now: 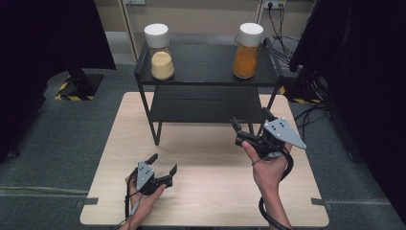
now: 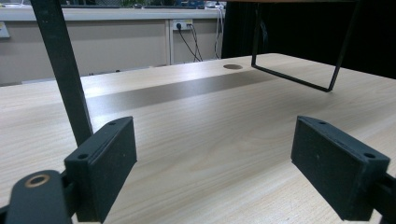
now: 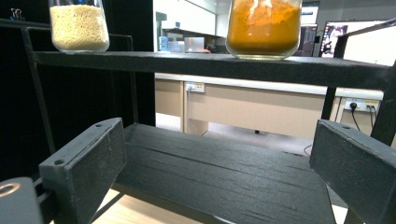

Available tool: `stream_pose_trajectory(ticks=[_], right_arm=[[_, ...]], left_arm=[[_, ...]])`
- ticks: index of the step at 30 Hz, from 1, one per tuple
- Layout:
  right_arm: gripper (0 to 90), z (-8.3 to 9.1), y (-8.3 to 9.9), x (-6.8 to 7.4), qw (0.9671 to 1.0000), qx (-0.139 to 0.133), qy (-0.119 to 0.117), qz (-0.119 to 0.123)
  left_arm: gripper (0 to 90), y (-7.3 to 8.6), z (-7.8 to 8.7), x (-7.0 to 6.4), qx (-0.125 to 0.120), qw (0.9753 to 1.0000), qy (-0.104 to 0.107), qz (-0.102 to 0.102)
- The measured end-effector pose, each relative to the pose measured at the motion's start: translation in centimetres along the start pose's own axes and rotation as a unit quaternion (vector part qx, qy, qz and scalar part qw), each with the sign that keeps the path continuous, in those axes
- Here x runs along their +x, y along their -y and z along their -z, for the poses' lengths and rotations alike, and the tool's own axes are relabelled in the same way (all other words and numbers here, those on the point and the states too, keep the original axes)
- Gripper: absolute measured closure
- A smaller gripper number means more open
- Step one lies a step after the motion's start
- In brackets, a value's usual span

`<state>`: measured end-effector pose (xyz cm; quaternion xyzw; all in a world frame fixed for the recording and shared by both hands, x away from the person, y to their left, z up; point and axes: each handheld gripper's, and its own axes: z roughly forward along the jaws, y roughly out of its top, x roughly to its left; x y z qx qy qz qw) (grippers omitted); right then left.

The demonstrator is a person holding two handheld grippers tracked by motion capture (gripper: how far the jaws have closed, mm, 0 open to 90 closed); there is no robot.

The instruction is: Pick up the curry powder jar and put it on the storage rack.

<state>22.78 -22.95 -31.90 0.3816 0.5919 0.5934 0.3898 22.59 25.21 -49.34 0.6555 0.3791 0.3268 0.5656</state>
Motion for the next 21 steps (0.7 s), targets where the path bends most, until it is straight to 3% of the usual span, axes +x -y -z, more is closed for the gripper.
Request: stream_pose_trajectory(ticks=[21], right_arm=[[4.0, 1.1, 2.9, -0.4, 0.9996, 0.026, -0.006, -0.004]], left_arm=[[13.7, 0.1, 0.0, 0.0, -0.001, 1.0000, -0.001, 0.001]])
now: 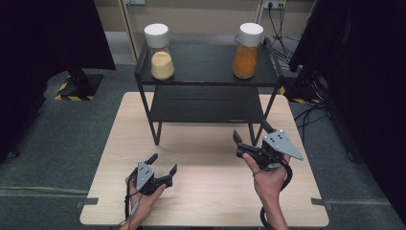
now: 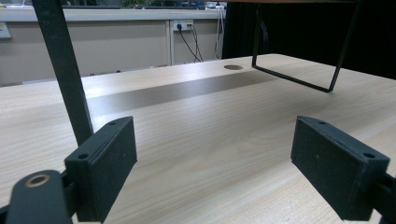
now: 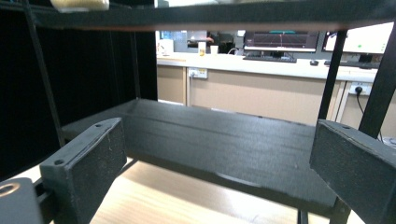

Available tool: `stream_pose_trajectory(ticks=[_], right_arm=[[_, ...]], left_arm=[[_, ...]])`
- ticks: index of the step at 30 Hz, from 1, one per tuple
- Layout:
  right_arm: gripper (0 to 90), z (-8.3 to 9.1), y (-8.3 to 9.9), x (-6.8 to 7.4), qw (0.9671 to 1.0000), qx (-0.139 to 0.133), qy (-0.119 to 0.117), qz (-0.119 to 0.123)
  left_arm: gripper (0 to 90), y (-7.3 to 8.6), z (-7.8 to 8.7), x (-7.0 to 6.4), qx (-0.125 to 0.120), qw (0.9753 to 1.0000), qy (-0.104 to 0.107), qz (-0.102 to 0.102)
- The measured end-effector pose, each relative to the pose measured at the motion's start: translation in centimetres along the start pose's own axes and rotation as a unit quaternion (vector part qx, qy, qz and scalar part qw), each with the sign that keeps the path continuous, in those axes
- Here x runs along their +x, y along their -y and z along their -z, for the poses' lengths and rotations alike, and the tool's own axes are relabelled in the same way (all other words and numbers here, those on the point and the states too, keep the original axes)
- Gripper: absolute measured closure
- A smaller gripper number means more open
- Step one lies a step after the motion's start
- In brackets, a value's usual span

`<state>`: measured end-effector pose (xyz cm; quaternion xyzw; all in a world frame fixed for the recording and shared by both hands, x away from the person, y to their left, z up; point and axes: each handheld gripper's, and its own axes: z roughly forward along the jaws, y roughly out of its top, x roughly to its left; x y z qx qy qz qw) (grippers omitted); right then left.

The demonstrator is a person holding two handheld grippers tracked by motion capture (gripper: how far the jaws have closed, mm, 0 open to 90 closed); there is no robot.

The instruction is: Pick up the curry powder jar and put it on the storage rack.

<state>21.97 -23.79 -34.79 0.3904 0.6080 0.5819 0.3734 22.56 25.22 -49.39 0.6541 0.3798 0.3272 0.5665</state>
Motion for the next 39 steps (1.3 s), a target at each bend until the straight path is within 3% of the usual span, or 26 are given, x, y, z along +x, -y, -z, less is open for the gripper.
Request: stream_pose_trajectory(ticks=[26, 39], right_arm=[[4.0, 1.7, 6.6, -0.8, 0.9979, 0.058, 0.002, -0.030], [4.0, 2.3, 9.2, -0.2, 0.9971, 0.069, 0.004, -0.033]], left_arm=[[13.8, 0.0, 0.0, -0.1, -0.001, 1.0000, -0.002, 0.000], [13.8, 0.1, 0.0, -0.1, -0.002, 1.0000, -0.003, 0.000]])
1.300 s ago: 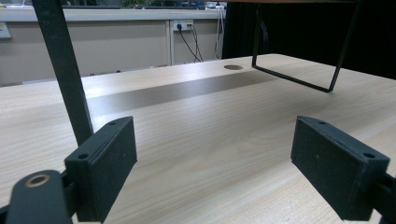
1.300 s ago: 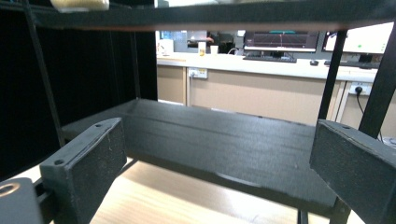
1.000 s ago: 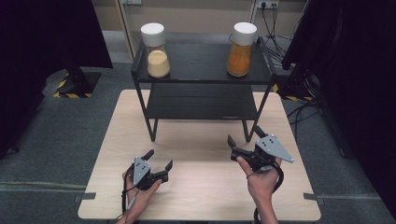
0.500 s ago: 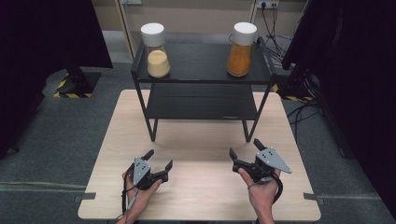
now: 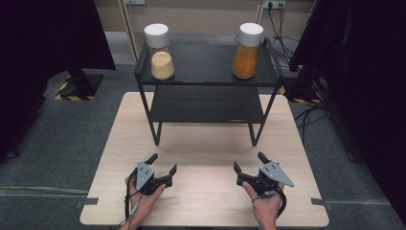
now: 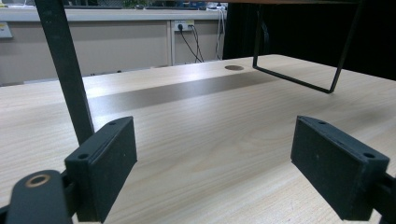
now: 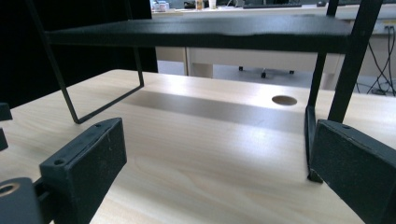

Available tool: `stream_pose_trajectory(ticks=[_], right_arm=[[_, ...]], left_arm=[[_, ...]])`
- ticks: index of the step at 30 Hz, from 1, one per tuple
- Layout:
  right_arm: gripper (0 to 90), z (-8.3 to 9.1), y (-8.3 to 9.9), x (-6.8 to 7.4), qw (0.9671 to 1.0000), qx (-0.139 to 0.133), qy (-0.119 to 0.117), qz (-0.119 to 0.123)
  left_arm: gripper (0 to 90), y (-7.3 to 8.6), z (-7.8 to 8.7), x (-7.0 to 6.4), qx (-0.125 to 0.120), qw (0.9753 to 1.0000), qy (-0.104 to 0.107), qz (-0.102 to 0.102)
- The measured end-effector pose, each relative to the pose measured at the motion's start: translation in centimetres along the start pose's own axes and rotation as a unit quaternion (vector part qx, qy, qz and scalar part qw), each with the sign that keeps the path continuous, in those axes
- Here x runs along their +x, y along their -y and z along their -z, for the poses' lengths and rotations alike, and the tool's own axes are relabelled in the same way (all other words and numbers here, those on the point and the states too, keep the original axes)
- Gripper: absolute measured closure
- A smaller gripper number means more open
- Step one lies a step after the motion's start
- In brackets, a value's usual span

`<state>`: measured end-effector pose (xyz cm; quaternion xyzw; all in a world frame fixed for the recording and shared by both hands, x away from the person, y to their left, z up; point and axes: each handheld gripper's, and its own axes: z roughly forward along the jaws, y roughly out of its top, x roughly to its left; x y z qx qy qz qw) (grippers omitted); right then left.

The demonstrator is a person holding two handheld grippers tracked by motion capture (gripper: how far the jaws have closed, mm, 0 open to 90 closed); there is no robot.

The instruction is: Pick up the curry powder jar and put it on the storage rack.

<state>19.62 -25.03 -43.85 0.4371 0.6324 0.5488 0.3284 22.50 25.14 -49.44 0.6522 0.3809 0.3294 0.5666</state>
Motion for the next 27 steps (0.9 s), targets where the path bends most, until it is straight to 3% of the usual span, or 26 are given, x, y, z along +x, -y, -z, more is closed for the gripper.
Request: stream_pose_trajectory(ticks=[27], right_arm=[[4.2, 1.1, 3.7, 0.4, 0.9998, 0.015, 0.013, 0.000]], left_arm=[[13.7, 0.1, 0.0, -0.1, -0.002, 1.0000, -0.004, 0.001]])
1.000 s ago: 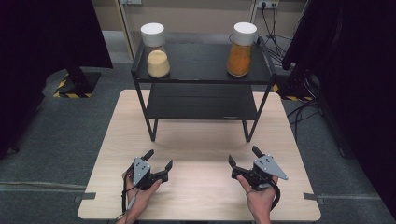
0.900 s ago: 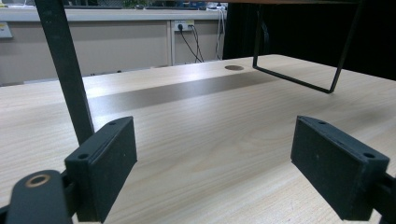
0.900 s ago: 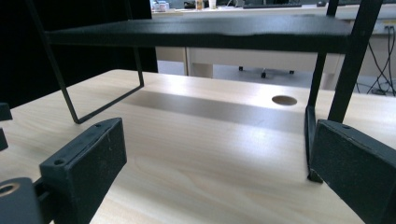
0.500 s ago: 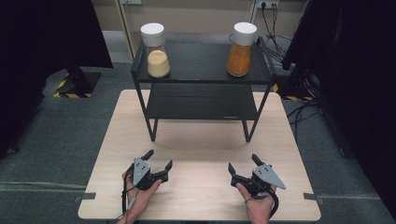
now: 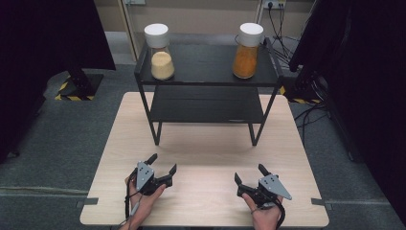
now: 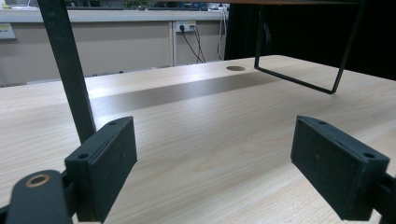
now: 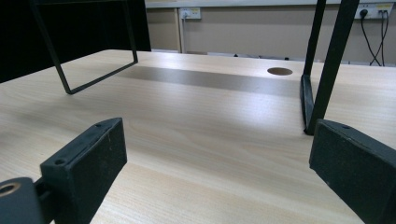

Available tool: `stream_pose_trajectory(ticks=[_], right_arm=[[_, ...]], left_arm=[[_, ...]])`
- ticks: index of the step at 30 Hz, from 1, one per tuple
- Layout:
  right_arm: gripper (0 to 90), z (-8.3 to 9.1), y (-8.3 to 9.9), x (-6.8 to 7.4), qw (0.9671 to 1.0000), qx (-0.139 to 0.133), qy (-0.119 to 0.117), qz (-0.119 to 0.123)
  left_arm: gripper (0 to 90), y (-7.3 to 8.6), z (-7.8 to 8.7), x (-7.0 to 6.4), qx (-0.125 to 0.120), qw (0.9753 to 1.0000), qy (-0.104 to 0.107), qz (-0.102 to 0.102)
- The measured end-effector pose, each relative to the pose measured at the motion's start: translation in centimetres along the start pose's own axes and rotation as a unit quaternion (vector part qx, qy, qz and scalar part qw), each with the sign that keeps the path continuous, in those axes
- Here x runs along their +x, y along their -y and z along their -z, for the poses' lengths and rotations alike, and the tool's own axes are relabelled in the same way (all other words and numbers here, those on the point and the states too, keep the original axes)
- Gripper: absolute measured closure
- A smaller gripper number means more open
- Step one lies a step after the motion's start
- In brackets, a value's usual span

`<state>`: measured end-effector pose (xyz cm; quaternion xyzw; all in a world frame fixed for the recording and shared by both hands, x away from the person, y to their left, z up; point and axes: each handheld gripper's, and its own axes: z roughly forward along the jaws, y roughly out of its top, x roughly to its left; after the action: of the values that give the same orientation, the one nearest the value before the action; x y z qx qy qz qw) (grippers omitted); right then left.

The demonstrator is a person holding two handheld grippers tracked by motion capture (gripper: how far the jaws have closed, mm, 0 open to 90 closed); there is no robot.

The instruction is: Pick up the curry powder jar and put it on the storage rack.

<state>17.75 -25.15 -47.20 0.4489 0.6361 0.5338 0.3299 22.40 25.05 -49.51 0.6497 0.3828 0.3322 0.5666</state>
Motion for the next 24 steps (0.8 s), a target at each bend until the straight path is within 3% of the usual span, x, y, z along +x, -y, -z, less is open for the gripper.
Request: stream_pose_trajectory(ticks=[24], right_arm=[[4.2, -0.34, 0.77, -0.09, 0.9998, 0.017, -0.002, 0.007]], left_arm=[[13.7, -0.08, -0.03, 0.06, 0.002, 1.0000, 0.001, 0.001]])
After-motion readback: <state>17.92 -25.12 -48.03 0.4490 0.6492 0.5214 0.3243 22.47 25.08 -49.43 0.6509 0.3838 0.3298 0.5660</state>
